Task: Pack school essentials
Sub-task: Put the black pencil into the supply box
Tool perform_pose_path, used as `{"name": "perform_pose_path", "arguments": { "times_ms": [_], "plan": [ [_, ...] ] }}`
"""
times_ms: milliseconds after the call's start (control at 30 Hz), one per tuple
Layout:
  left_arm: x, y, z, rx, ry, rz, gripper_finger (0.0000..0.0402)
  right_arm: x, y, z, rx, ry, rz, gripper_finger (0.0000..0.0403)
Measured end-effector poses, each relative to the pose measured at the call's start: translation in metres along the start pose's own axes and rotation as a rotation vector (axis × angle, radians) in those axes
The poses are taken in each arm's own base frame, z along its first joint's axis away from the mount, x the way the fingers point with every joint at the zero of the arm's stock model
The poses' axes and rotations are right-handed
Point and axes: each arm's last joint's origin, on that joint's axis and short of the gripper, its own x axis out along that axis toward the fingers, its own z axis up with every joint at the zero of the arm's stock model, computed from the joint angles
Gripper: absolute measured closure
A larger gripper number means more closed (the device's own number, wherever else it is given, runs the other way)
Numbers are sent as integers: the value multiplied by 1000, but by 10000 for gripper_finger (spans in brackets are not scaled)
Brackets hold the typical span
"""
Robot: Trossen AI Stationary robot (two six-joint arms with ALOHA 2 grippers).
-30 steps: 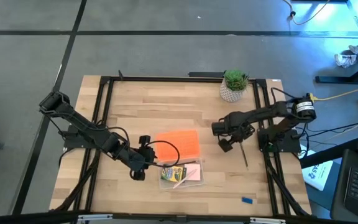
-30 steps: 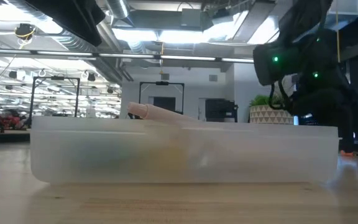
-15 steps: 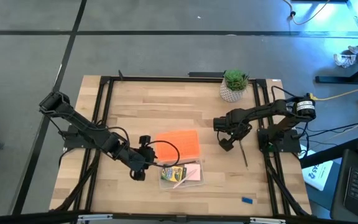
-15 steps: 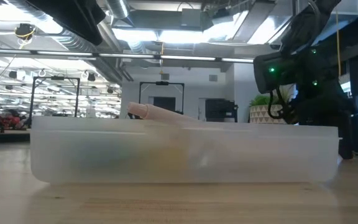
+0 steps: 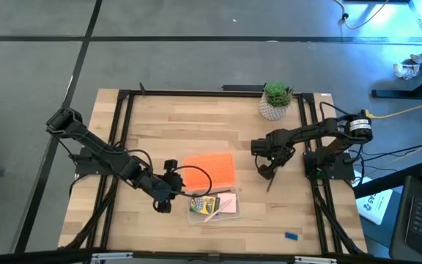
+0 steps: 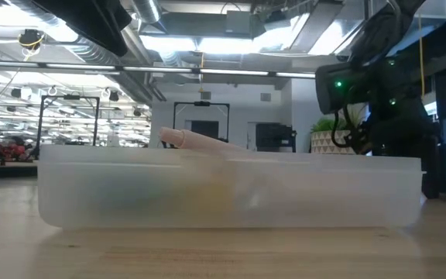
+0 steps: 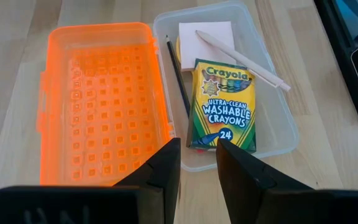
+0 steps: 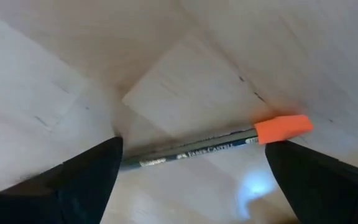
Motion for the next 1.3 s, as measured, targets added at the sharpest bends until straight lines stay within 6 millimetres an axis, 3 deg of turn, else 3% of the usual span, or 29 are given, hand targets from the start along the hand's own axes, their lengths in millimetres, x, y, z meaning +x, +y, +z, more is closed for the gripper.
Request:
{"name": "perform_pose_path", "arguments": {
  "times_ms": [200,367,600,767,1133,1300],
  "plan": [
    [0,0,0,0,0,0,305,0,3,-3,-14,-4,-17,5],
    [0,0,0,0,0,0,305,-4,5,-3,81,15,-21,5],
    [0,0,0,1,0,0,305,-32,22,5,73,-95,9,5],
    [0,1,0,22,-7,21,305,-55,37,-4,76,-247,11,5],
    [3,13,4,0,-30,124,305,-84,43,-52,482,-560,74,5],
    [4,15,5,-7,-30,132,305,-69,40,-61,689,-571,97,5]
  ]
}}
